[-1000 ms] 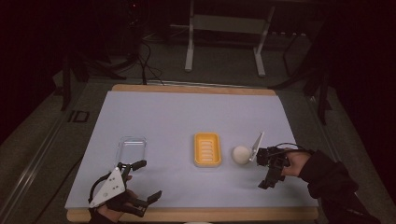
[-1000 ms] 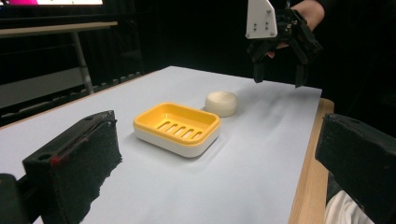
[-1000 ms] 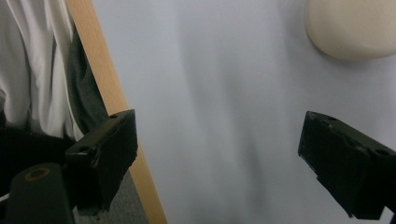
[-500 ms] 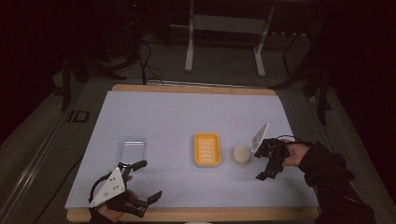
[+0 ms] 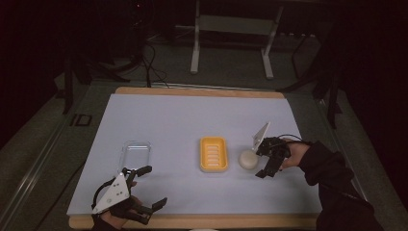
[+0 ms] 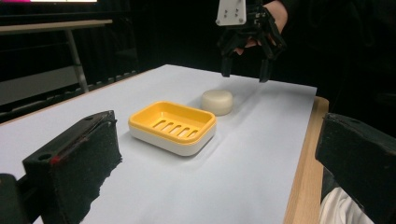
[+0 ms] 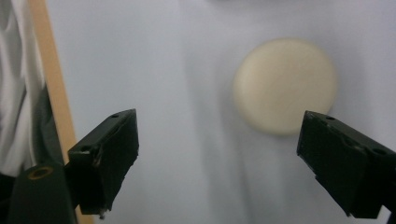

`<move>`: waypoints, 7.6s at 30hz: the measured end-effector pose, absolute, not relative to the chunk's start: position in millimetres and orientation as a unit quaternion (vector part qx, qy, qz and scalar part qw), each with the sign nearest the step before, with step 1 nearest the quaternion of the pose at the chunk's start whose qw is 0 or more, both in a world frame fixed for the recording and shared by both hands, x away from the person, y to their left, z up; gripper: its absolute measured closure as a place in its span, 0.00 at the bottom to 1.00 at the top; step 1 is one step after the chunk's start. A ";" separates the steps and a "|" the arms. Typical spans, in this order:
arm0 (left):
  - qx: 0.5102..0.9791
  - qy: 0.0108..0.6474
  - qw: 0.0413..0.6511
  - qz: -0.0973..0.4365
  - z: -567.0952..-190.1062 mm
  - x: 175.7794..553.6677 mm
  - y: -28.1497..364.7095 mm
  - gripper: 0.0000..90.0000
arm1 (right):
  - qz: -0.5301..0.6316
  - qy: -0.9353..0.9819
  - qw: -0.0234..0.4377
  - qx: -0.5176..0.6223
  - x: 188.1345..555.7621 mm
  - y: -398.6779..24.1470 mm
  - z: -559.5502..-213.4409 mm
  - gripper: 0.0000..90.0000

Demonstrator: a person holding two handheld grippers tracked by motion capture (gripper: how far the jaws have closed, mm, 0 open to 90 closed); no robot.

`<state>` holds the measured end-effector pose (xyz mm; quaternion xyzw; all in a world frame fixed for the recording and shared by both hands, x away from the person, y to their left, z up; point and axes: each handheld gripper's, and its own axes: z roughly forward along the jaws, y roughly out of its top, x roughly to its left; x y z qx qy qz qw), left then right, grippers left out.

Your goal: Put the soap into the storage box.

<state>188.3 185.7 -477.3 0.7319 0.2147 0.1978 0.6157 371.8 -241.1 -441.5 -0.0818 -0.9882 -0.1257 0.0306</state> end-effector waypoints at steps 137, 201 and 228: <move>0.744 0.200 0.608 0.190 -479.8 188.4 182.6 0.00 | -0.178 -0.983 -0.025 0.046 395.4 -121.7 -418.3 0.27; 0.754 0.193 0.600 0.185 -481.1 188.3 179.4 0.00 | -0.198 -0.974 -0.066 -0.091 404.0 -151.2 -423.3 0.16; 0.754 0.195 0.599 0.184 -481.6 187.8 179.1 0.00 | -0.272 -0.924 -0.085 -0.254 378.4 -208.6 -441.0 0.14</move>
